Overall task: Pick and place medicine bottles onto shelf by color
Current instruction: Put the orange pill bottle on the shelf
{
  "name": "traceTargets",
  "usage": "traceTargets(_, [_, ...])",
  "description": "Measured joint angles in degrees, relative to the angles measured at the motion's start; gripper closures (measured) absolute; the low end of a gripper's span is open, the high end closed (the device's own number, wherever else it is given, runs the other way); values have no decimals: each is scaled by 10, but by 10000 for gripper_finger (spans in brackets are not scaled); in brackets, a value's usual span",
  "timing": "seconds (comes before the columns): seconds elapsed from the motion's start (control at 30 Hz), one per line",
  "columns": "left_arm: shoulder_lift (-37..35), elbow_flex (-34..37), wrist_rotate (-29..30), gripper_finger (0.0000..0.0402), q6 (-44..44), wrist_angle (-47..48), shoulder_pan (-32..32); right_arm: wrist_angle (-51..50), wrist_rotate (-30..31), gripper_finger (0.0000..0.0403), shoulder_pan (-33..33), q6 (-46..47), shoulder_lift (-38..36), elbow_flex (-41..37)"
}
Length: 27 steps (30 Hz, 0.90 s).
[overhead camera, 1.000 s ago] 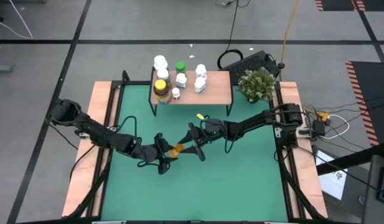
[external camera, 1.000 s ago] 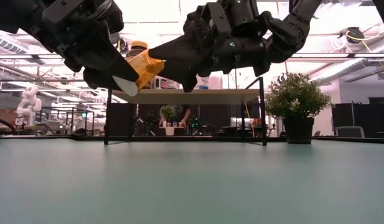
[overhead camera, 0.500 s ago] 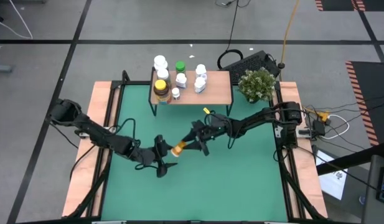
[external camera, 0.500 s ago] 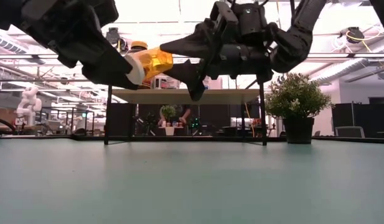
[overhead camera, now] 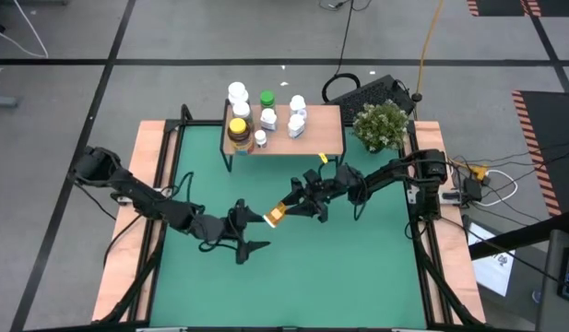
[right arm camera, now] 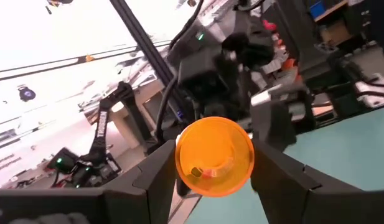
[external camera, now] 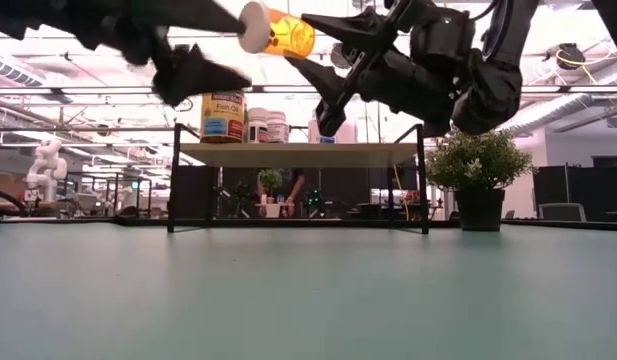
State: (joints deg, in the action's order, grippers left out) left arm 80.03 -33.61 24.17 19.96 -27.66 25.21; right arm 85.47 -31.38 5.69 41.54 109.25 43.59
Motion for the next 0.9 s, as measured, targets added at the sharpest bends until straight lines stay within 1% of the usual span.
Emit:
traceTargets(0.13, [0, 0, 2, 52, -60, -43, -6, 2, 0, 221, -8, 1, 0, 0])
traceTargets(0.27, [0, 0, 14, 52, -104, -37, -10, 31, 3, 221, -12, 30, 0, 0])
traceTargets(0.43, [26, 0, 22, 58, -205, -81, -6, 38, 31, 221, -18, 59, 0, 0])
traceTargets(0.53, [66, -16, 65, 80, -281, -106, -2, 38, 32, 220, -19, 77, 0, 0])
traceTargets(0.67, [118, -52, 165, 122, -359, -104, 6, 40, 31, 220, -24, 96, 0, 0])
traceTargets(0.73, [132, -68, 205, 138, -396, -102, 10, 40, 30, 220, -28, 101, 0, 0])
traceTargets(0.8, [139, -86, 219, 151, -428, -103, 12, 40, 29, 220, -30, 101, 0, 0])
traceTargets(0.9, [139, -107, 224, 163, -466, -101, 19, 43, 29, 220, -31, 103, 0, 0])
